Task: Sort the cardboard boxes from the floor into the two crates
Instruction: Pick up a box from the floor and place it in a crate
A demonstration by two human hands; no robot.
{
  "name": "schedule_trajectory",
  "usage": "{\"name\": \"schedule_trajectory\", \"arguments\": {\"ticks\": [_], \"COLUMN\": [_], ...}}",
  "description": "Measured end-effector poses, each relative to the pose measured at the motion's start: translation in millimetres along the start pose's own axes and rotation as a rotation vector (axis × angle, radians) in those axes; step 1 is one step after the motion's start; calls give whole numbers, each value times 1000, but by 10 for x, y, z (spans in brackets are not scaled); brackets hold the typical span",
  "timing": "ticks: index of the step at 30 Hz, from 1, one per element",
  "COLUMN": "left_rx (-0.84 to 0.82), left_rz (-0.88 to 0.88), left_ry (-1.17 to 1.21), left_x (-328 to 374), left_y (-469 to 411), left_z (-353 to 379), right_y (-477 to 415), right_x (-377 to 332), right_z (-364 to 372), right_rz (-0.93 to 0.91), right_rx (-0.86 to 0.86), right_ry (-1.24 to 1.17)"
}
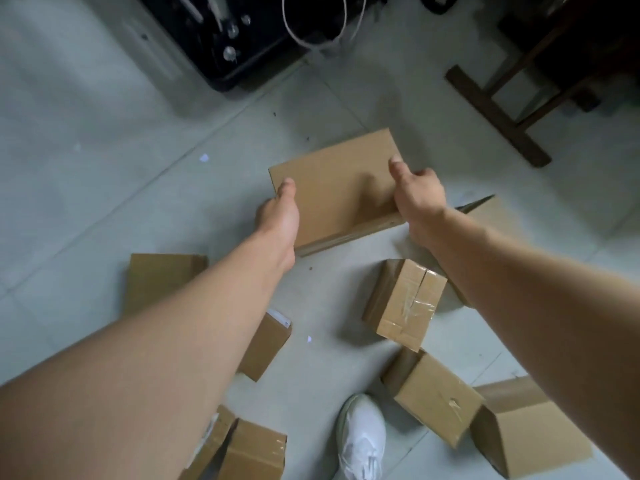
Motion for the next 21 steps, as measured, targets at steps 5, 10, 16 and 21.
{"name": "schedule_trajectory", "arguments": {"ticks": [5,10,16,21], "left_rx": [76,81,74,39], "left_rz": [54,89,186,253], "left_ry": [39,111,162,203], "left_x": [557,1224,2022,2541], "left_y": [751,1713,3046,4094], "left_z": [-588,-1227,-2016,-2676], "right_y": [732,1669,2993,4184], "right_x": [-649,-1571,-2536,-3150], "right_z": [-452,-891,-1361,-1685], "right_rz": [5,-14,-43,-90], "right_rx": [87,132,128,144], "right_ry": [-54,-159,-283,-402]}}
Point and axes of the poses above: each hand's wrist, its own y-axis away from the middle knuckle, its own z-axis out of the palm, x = y × z, the point moved 10 cm from there along -y, towards the middle knuckle, and after that the axes turned 4 degrees about -y, right-handed, at the moved point
